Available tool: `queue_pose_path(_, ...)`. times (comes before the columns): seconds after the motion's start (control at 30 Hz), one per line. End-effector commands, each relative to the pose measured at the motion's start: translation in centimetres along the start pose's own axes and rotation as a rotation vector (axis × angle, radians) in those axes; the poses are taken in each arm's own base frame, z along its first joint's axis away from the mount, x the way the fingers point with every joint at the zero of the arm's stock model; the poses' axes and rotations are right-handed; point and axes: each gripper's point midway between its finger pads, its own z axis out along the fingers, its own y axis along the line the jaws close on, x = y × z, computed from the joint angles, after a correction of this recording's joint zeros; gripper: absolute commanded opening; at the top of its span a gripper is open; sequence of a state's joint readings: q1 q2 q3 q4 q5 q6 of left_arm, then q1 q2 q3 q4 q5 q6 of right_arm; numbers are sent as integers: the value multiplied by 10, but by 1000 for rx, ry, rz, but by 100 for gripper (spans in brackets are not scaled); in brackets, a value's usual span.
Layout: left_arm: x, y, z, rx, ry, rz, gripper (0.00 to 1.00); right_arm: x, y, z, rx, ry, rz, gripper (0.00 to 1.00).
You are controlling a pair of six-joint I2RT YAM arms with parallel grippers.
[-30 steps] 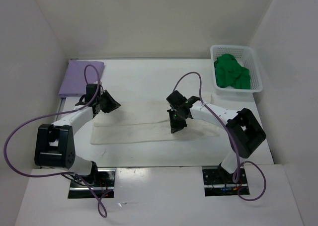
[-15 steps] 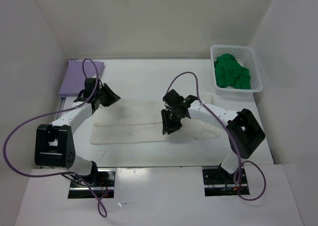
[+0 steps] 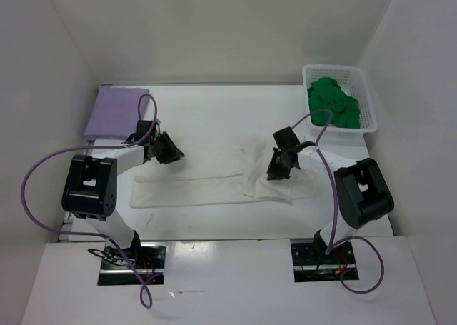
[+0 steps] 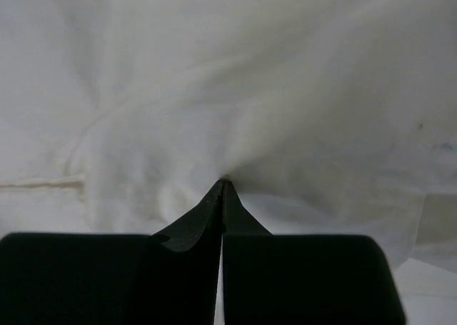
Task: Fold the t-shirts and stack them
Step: Fold the other side of the tshirt into a rectangle
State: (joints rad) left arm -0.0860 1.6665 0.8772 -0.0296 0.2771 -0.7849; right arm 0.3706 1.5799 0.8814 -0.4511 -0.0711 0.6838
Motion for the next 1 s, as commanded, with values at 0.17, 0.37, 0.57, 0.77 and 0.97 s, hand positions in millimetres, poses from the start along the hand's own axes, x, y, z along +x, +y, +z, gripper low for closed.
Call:
queue_pose_path(0.17, -14, 38, -1, -24, -18, -124, 34, -6, -16, 7, 39, -151, 241, 2)
queue_pose_path(0.37, -27, 67, -23, -72, -73, -202, 34, 1, -39, -3, 93, -192, 302, 2)
queue_pose_path(0.57, -45, 74, -42, -79, -138, -209, 35, 1, -34, -31, 29, -229, 282, 12)
queue_pose_path(0.77, -65, 48, -65, -16, -202, -135, 35, 8, -29, -57, -17, -221, 291, 16)
queue_pose_path(0.97, -62, 35, -67, 48, -183, -142, 35, 53, -41, -37, -25, -93, 357, 8)
